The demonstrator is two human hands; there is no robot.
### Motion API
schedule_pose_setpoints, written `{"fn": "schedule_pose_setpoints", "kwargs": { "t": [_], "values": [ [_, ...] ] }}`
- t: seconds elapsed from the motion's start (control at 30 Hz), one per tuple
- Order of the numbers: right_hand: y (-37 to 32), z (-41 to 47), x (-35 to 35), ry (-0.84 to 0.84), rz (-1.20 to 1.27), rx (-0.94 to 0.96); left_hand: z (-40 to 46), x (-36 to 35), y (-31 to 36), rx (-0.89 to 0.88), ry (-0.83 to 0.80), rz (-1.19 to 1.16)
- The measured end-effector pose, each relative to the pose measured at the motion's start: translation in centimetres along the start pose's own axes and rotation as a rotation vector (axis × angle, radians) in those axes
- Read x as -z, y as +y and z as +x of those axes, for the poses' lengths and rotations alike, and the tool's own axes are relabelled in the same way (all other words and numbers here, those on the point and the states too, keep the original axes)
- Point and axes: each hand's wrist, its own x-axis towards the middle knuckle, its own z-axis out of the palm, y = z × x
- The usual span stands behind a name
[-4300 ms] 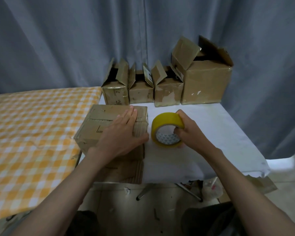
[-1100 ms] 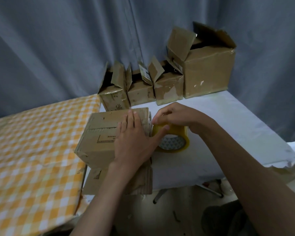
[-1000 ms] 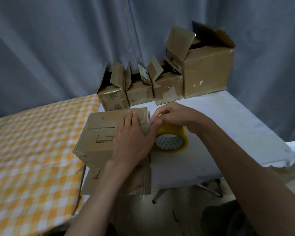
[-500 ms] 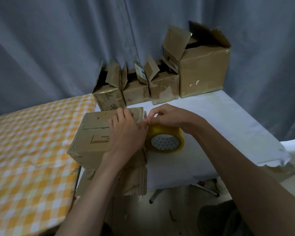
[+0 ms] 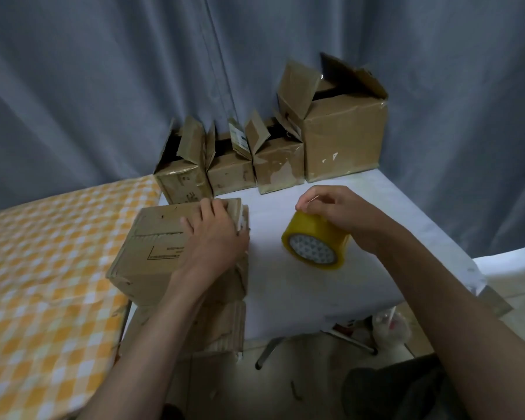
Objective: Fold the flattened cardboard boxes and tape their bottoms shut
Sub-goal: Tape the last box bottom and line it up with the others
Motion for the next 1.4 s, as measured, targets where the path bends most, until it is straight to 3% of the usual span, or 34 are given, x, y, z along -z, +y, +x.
{"fn": "schedule_pose_setpoints", "kwargs": {
  "t": [0.1,0.2,0.3,0.53,0.77,0.87,1.07,1.2,1.4],
  "values": [
    [0.4,-1.0,0.6,-0.009,0.09,-0.008,-0.3,0.2,0.3,-0.047,0.073,-0.014],
    [0.8,-1.6,0.8,-0.037,0.157,0.021,-0.5,0.1,1.9,-0.212,0.198,0.004],
    [1.0,-1.8,0.5,-0.058,0.171,0.068,-0.6,-0.2,4.6,-0.343,0.17,-0.191],
    [1.3,-2.2,0.9,-0.047,0.207,0.094,-0.4,-0.2,7.6,-0.176,0.125,-0.497],
    [1.0,-3.0,2.4,-0.217,0.154,-0.063,0.3,-1.0,7.7,-0.114,0.211,-0.347],
    [0.6,-3.5,1.3,-0.173,0.101,-0.018,0.6,-1.2,7.8,-0.102,0.217,-0.301],
    [-0.3,-3.4,1.3,0.025,0.096,0.078,0.4,1.1,9.1,-0.232,0.264,-0.351],
    [-0.4,-3.6,2.5,-0.024,0.21,0.097,-1.3,2.5,9.7,-0.387,0.311,-0.413],
    [-0.2,-3.9,3.0,-0.076,0.088,0.167,-2.1,2.9,9.3,-0.43,0.328,-0.44]
  ]
}}
